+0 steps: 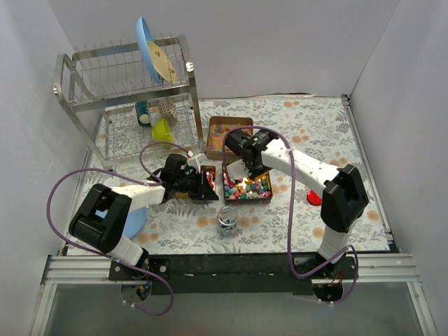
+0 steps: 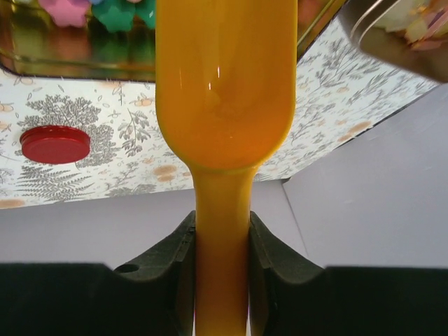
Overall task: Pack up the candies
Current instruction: Scoop the fake candies from the storage box.
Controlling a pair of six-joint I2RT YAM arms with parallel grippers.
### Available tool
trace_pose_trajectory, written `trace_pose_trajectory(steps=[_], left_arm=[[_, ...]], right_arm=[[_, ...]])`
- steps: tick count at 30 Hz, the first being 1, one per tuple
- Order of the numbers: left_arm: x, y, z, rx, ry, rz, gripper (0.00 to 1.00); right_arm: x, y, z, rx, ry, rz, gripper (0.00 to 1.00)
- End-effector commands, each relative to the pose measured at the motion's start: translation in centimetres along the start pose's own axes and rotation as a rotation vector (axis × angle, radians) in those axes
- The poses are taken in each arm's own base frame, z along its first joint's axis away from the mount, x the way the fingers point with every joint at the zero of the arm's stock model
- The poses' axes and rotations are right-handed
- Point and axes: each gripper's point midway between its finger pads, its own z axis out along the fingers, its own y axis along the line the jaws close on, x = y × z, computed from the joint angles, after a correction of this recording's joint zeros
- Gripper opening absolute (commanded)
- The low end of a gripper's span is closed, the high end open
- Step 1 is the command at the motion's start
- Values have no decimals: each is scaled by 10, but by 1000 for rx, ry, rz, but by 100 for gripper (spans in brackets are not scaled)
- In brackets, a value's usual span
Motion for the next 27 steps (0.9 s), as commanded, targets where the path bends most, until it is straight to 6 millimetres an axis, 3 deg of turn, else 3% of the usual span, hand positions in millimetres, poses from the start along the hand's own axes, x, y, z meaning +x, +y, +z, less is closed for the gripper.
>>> trace_pose_trajectory(steps=[1, 13, 19, 23, 27], left_arm=[[-1, -7, -6, 9, -15, 43, 0], [-2, -10, -6, 23, -21, 37, 0], [0, -11, -5, 35, -17, 38, 0], [0, -12, -5, 42, -17, 43, 0], [1, -13, -3, 60, -3, 49, 0]], right_arm=[[42, 3, -19, 12, 89, -147, 1], [59, 14, -11, -10, 226, -384, 1], [64, 7, -10, -22, 308, -434, 1], [61, 1, -10, -30, 322, -456, 1], [53, 14, -2, -79, 313, -467, 1]])
